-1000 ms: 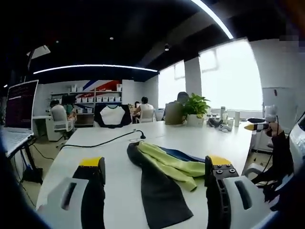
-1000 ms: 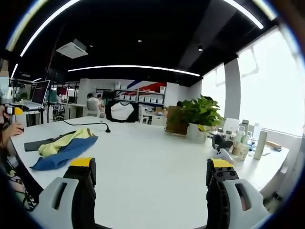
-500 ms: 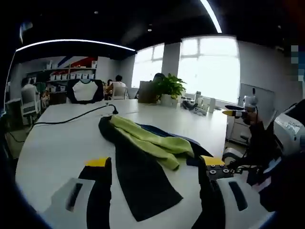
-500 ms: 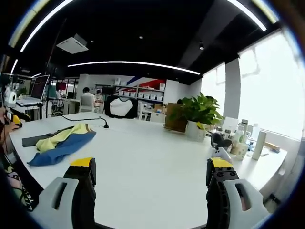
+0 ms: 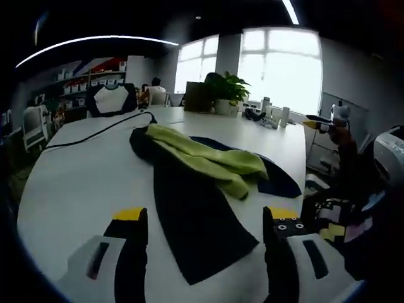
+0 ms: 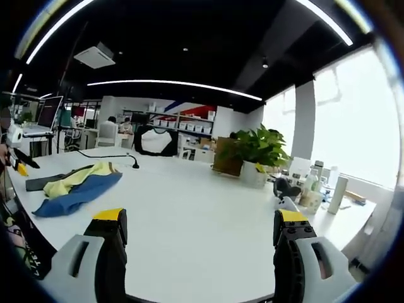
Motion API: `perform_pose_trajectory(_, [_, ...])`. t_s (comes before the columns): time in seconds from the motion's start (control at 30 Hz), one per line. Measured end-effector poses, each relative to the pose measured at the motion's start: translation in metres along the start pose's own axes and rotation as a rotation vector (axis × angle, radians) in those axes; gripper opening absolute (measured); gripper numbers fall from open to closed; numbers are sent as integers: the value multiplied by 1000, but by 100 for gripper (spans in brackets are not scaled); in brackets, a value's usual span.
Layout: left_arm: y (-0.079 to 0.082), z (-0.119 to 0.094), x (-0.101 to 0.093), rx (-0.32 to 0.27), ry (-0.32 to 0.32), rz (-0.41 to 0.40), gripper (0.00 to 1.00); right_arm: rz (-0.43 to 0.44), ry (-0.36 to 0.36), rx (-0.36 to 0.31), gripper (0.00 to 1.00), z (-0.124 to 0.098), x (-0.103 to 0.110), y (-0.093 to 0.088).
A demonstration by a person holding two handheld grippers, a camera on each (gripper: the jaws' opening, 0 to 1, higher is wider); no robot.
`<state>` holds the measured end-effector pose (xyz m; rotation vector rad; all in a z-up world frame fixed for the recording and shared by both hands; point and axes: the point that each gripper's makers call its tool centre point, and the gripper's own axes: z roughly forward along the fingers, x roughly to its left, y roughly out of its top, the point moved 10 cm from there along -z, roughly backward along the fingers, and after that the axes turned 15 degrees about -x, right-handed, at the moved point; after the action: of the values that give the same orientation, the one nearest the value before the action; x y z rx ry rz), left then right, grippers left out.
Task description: Fold the garment on the visible template until the final outline fits inside the template.
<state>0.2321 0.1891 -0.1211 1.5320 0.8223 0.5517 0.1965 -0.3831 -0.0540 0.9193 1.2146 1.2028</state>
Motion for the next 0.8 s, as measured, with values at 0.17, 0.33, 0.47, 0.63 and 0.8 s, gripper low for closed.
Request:
perform_pose_trajectory(0.17, [-7, 2, -1, 42, -18, 19, 73, 14, 5, -1, 99, 1, 0, -1])
perform_pose_trajectory(0.33, [-12, 5, 1, 56, -26, -8, 66, 15, 0, -7, 99, -1, -2, 1])
perform_pose_trajectory(0.47, [-16, 5, 3, 72, -20, -16, 58, 13, -12, -11, 99, -3, -4, 2])
perform_pose_trajectory(0.63, [-17, 4, 5, 77, 7, -22, 55, 15, -18, -12, 99, -4, -5, 3])
perform_pose_trajectory(0.8, [-18, 3, 10, 93, 57, 76, 40, 16, -18, -12, 99, -5, -5, 3])
